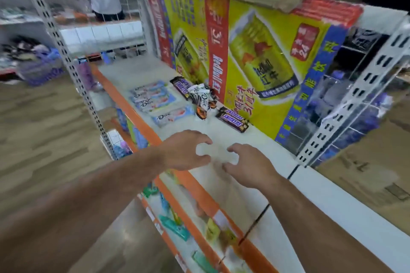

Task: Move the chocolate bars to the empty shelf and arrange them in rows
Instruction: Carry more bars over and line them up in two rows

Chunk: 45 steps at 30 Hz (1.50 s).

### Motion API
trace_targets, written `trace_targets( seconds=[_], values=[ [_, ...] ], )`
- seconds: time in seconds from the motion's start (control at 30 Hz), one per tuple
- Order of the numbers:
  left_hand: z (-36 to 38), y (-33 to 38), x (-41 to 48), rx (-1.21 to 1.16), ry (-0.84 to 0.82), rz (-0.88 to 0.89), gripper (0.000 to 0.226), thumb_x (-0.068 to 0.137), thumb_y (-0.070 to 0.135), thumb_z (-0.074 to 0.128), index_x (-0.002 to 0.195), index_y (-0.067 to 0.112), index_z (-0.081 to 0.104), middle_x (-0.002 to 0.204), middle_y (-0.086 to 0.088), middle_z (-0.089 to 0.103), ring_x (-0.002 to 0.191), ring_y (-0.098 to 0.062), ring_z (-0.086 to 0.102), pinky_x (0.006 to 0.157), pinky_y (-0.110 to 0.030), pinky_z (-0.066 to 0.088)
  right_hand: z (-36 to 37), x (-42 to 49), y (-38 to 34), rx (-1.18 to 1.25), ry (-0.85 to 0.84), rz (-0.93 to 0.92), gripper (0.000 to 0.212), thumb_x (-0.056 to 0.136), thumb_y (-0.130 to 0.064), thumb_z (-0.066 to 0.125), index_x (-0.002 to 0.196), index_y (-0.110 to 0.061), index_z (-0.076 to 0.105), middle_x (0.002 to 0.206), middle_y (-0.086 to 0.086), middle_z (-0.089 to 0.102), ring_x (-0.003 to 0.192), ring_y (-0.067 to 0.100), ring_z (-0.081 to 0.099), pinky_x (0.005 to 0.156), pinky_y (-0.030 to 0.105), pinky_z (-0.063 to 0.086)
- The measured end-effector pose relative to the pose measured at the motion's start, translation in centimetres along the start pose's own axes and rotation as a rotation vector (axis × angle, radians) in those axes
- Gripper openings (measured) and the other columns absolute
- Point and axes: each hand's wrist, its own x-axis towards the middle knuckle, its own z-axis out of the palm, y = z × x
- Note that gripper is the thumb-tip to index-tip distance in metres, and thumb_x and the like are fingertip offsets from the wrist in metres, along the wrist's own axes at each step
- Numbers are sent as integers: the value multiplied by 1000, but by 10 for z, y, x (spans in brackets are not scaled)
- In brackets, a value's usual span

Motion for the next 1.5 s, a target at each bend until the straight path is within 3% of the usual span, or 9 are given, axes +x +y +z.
trace_targets(
  seconds=[0.37,0.47,0.6,0.8,1.0,1.17,1.27,1.37,1.5],
  values=[
    [-46,-81,79,14,97,-35,45,87,51,58,129,36,54,131,6,56,120,-16,52,89,-24,39,0,121,-40,48,44,-45,55,83,-52,59,132,-29,51,128,-5,59,114,16,57,83,33,46],
    [-58,-107,102,32,99,-38,37,86,46,50,122,38,55,125,5,60,111,-20,58,88,-33,50,5,143,-49,58,51,9,51,82,-52,57,127,-29,55,123,-6,62,108,17,60,81,35,48],
    [-78,-145,141,27,122,6,35,88,29,51,121,31,59,122,-1,64,101,-20,62,81,-35,54,9,177,-63,42,96,99,39,77,-55,57,103,-26,60,98,-6,63,92,20,60,74,37,51],
    [-106,-200,210,195,49,134,38,93,22,52,132,25,54,131,-6,57,116,-25,54,91,-33,46,27,213,-84,-35,167,316,30,85,-51,56,100,-28,46,95,-5,64,82,18,58,65,32,43],
    [-116,-241,254,328,-58,320,41,85,15,59,125,25,56,120,-3,58,110,-26,52,86,-35,47,42,228,-100,-88,209,526,66,92,-48,52,143,-11,30,112,4,65,99,24,64,74,34,50],
    [-114,-258,273,331,8,451,35,81,10,61,111,26,58,110,-2,50,109,-24,44,80,-33,39,43,230,-111,-65,211,616,38,88,-42,57,113,-16,48,103,3,65,93,25,62,68,30,42],
    [-116,-264,277,235,-20,479,29,78,4,60,96,26,53,104,2,51,100,-20,46,71,-30,33,41,228,-118,-47,215,629,23,89,-43,56,92,-23,45,88,-3,57,78,19,52,61,29,35],
    [-123,-271,279,83,-43,464,26,82,2,59,88,27,50,88,4,57,77,-19,51,57,-27,30,37,225,-121,-17,256,649,21,90,-42,57,87,-25,44,81,-6,52,74,17,50,56,29,32],
    [-131,-270,280,-142,-41,447,25,85,7,66,83,29,52,80,11,57,71,-13,54,55,-24,34,34,218,-123,-2,309,703,15,92,-37,56,86,-26,48,76,-9,53,66,10,49,51,27,32]
  ],
)
